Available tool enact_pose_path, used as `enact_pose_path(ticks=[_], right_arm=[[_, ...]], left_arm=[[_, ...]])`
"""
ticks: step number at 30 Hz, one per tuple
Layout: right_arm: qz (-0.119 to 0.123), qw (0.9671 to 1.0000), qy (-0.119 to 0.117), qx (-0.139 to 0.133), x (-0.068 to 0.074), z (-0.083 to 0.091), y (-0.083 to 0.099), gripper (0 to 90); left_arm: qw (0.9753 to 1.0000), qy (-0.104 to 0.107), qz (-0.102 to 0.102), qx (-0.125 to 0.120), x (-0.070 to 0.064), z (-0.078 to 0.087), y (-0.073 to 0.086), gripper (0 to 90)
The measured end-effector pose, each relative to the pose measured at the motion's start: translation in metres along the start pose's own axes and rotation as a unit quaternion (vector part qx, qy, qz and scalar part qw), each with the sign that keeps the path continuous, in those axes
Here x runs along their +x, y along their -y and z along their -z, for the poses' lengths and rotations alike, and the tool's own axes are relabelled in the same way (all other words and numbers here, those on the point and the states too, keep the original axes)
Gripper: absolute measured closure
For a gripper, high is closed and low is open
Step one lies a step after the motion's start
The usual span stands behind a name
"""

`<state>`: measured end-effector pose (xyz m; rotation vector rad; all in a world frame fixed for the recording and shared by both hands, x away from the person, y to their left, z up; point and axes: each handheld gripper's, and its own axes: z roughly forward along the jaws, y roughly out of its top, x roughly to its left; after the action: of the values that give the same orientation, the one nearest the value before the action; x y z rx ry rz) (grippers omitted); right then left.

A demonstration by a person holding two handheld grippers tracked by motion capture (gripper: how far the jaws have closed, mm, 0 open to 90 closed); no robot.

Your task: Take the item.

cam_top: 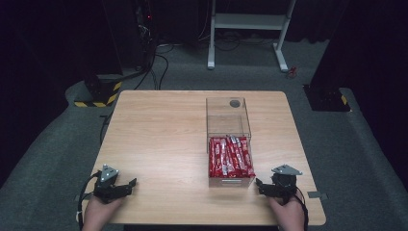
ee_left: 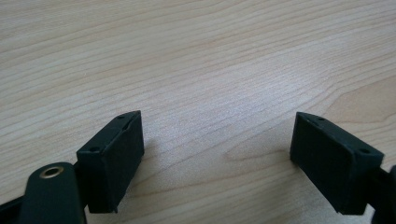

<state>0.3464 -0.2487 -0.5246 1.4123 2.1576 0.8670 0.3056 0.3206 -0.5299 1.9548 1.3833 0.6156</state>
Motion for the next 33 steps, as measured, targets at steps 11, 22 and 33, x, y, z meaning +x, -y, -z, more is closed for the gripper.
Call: enact_pose_path(ticks=[11, 22, 33], right_arm=[[-0.006, 1.0000, 0.005, 0.000, 0.0010, 0.0009, 0.0009, 8.3], [-0.005, 1.0000, 0.005, -0.001, 0.0006, 0.0010, 0.0011, 8.5], [-0.005, 1.0000, 0.005, -0.001, 0.0007, 0.0008, 0.0010, 8.6]], left_arm=[[1.0000, 0.001, 0.000, 0.000, -0.0001, -0.0003, -0.0001, 17.2], [1.0000, 0.004, -0.003, 0.001, 0.0000, -0.0004, -0.0001, 16.0], [1.0000, 0.007, -0.004, 0.004, 0.0002, -0.0008, -0.0009, 14.8]])
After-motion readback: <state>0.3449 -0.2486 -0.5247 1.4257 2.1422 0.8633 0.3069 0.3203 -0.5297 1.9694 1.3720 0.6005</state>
